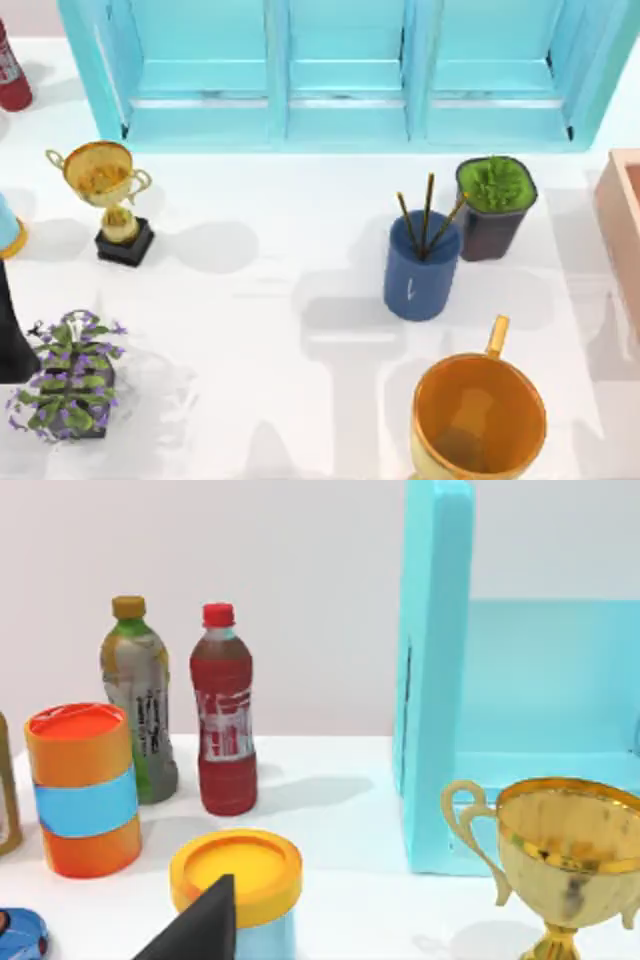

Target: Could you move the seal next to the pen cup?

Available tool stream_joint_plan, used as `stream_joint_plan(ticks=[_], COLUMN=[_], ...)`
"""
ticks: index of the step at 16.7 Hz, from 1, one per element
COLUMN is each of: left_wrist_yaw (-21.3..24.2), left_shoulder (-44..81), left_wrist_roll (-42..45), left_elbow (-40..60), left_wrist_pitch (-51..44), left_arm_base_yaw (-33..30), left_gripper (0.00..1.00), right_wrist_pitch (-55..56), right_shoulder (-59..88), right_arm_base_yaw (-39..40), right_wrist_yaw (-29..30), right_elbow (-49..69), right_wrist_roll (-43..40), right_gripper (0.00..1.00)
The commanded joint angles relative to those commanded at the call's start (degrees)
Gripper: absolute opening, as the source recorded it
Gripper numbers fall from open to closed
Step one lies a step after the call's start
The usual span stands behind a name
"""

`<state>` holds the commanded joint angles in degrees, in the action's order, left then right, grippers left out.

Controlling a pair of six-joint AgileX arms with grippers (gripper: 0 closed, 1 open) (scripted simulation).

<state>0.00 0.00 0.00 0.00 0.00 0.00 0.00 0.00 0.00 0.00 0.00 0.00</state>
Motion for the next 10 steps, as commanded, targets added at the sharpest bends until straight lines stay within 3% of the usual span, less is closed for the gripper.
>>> stream_joint_plan(ticks=[5, 10], left_wrist_yaw=[-0.04, 0.03], left_shoulder=[3.65, 21.84], left_wrist_roll=[0.82, 4.23], left_elbow=[3.57, 20.22], left_wrist_pitch=[-3.39, -17.86], left_arm_base_yaw=[0.8, 3.84], left_gripper=[1.0, 1.0], right_wrist_pitch=[0.0, 0.0], right_shoulder=[0.0, 0.0], right_arm_base_yaw=[0.0, 0.0], right_wrist_yaw=[0.0, 0.0], right_elbow=[0.0, 0.0], right_wrist_roll=[0.0, 0.0], right_gripper=[1.0, 1.0])
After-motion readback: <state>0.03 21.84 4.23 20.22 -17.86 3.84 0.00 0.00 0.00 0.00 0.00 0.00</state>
